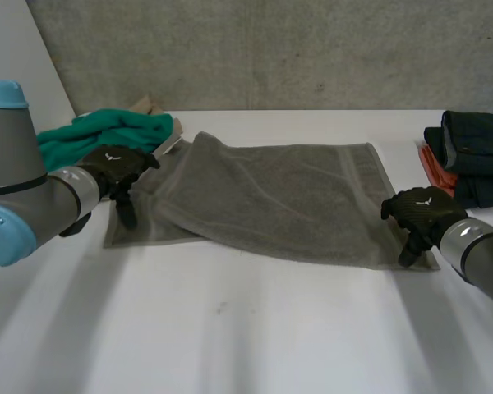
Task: Fold the laundry.
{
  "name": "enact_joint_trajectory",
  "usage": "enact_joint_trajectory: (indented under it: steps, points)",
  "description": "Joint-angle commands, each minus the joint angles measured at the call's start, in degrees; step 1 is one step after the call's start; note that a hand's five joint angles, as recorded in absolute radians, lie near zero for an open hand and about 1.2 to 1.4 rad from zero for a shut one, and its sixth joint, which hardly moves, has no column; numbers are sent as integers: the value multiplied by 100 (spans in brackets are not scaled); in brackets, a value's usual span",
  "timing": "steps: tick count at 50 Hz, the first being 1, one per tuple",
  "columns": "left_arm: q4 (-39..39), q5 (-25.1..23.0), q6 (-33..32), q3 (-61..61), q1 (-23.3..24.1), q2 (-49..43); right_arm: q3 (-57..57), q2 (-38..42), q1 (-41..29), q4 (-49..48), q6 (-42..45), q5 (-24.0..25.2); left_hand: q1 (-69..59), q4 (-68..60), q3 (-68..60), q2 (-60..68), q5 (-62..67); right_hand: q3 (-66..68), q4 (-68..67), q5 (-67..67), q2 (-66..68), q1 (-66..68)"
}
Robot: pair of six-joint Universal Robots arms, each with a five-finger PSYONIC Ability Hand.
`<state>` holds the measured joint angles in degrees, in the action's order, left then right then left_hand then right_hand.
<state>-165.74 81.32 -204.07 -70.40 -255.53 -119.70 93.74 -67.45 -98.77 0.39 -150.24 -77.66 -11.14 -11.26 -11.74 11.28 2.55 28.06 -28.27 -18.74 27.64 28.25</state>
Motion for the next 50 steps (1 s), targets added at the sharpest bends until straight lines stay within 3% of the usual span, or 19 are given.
enact_joint_trajectory:
  steps: [1, 9, 13, 14, 22, 29, 35, 42, 50]
  points:
    - [33, 24, -19, -351, -111, 148, 329, 337, -28, -864, 39, 58, -7, 5, 54, -7, -135, 902, -881, -834, 944, 882]
    - [33, 33, -45, -615, -155, 192, 268, 794, -168, -1304, 320, -82, -899, -887, -839, 885, 758, 1255, -1234, -1187, 1297, 1236]
    - [33, 77, -98, -677, -137, 157, 276, 821, -230, -1410, 452, -100, -1000, -988, -940, 986, 859, 4981, -4960, -4913, 5023, 4961]
    - [33, 103, -124, -694, -129, 131, 259, 769, -230, -1410, 435, -118, -1017, -1005, -957, 1003, 876, 5192, -5171, -5124, 5234, 5172]
    - [-28, 235, -344, -668, -137, -54, 303, 242, -116, -1366, 110, -126, -1068, -1055, -1007, 1054, 926, 5194, -5173, -5126, 5236, 5175]
    - [-142, 410, -642, -519, -155, -431, 285, -31, -19, -1112, -224, -100, -1857, -1845, -1796, 1843, 1715, 5194, -5173, -5126, 5236, 5175]
    - [-186, 560, -959, -299, -111, -818, 268, 21, -37, -1014, -260, -83, -2161, -2149, -2101, 2147, 2020, 5194, -5173, -5126, 5236, 5175]
    - [-397, 736, -1109, 105, -85, -1222, 276, 135, -107, -988, -216, -83, -1169, -1157, -1108, 1155, 1027, 5194, -5173, -5126, 5236, 5175]
    - [-635, 736, -1276, 263, -14, -1451, 303, 188, -186, -970, -163, -74, -2110, -2098, -2050, 2096, 1969, 5194, -5173, -5126, 5236, 5175]
